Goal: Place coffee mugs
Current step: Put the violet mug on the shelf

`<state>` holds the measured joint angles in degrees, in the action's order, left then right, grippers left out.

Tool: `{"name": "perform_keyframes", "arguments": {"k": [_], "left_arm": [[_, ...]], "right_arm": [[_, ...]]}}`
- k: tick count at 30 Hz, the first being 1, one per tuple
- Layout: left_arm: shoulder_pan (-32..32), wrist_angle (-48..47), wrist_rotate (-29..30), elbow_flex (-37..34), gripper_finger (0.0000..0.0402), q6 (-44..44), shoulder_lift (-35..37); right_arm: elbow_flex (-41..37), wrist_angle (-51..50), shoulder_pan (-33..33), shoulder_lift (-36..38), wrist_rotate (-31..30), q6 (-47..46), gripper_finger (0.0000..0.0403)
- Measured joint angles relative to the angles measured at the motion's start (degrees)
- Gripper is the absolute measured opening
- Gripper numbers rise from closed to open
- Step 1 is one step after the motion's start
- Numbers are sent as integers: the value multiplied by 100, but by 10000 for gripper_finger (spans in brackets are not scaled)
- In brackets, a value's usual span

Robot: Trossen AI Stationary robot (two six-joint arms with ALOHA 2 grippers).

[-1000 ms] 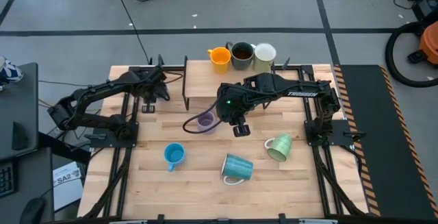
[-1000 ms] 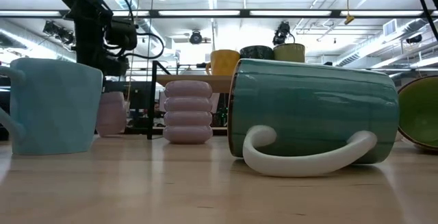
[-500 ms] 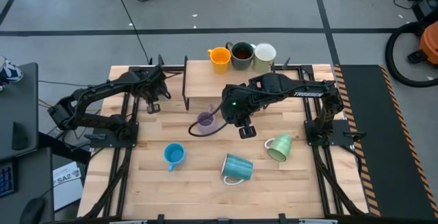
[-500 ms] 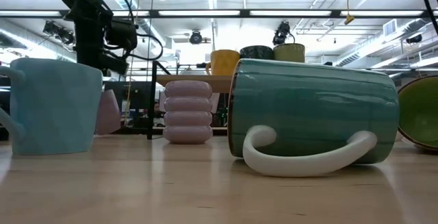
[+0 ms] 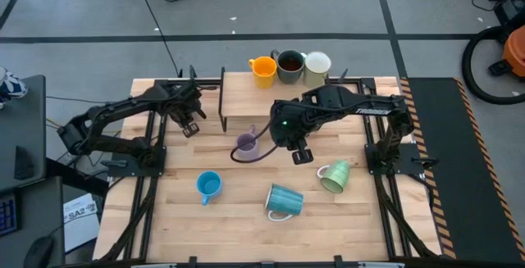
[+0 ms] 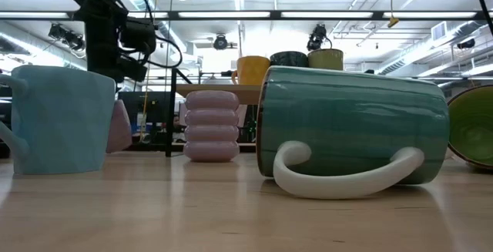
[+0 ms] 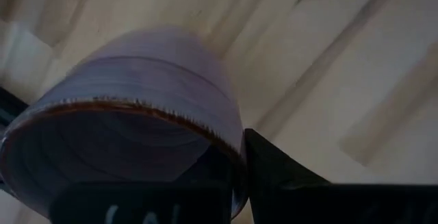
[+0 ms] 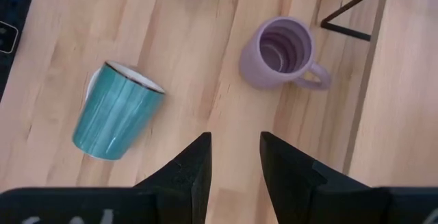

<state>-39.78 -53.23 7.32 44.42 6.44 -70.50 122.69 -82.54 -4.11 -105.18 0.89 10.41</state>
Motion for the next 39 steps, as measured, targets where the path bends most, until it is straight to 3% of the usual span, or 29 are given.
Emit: {"name": "perform_keyframes", "arguments": {"k": [8,21,32,39], "left_arm": [[145,-1120,-44,1169,23,-508,0],[154,-2740,-487,4076,23,-1074,-202],[213,-3661,-542,6629,23,-1069,-1693],[219,-3674,-962,7724,23,-1080,-2773]], "right_arm": [[-2,-177,95,97,-289,2,130],[-2,-319,359,360,-346,25,130],[-2,-376,721,582,-346,135,130],[-2,-385,830,713,-343,177,130]]}}
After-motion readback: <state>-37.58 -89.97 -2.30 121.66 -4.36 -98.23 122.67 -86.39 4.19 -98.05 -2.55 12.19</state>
